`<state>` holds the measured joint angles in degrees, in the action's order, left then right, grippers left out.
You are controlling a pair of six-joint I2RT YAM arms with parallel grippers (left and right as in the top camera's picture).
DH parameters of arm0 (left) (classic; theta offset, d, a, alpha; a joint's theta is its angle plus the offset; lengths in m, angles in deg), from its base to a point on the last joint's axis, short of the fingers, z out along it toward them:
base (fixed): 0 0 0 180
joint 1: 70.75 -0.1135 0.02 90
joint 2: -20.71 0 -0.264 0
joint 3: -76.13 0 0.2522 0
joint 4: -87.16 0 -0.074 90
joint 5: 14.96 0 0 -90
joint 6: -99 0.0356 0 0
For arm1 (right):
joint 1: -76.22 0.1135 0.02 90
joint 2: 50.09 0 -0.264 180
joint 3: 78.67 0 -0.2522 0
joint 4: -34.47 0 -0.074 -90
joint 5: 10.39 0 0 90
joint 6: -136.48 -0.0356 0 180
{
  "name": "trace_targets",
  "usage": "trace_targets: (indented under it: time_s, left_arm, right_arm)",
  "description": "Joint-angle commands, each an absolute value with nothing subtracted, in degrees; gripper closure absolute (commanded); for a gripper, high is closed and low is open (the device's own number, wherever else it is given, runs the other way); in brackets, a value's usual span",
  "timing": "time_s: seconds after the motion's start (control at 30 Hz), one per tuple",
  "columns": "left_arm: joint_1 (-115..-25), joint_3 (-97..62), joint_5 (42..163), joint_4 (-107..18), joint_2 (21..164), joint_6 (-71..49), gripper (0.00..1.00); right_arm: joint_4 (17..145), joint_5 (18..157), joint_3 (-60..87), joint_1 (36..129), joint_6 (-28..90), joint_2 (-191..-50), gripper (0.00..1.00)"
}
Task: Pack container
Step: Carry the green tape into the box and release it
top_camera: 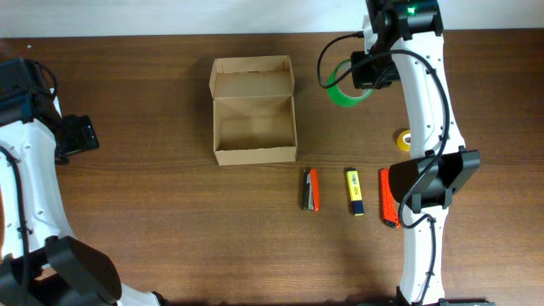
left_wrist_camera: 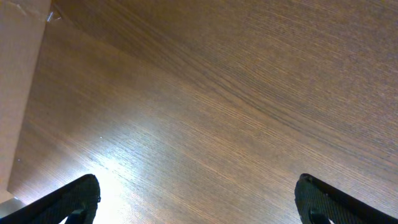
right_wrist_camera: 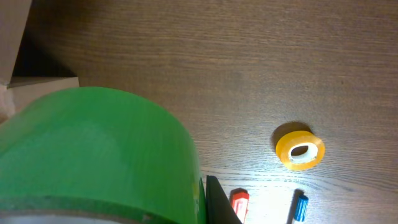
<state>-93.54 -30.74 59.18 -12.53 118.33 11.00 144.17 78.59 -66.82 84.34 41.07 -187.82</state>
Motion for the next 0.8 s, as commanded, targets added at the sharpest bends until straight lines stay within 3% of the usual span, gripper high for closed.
trace_targets:
  time_s: [0.0, 0.3, 0.77]
  left_arm:
    - [-93.41, -30.34, 59.62, -12.69, 117.46, 11.87, 0.0]
    - [-93.41, -30.34, 59.62, -12.69, 117.46, 11.87, 0.0]
    - [-93.41, -30.34, 59.62, -12.69, 117.46, 11.87, 0.0]
  right_arm:
    - [143.19, 77.85, -67.87, 85.66, 40.28, -184.39, 0.97]
    - [134.33, 78.74, -61.79, 91.4, 43.28, -174.12, 0.96]
    - [121.29, 80.86, -32.05, 106.46, 49.64, -161.99, 0.96]
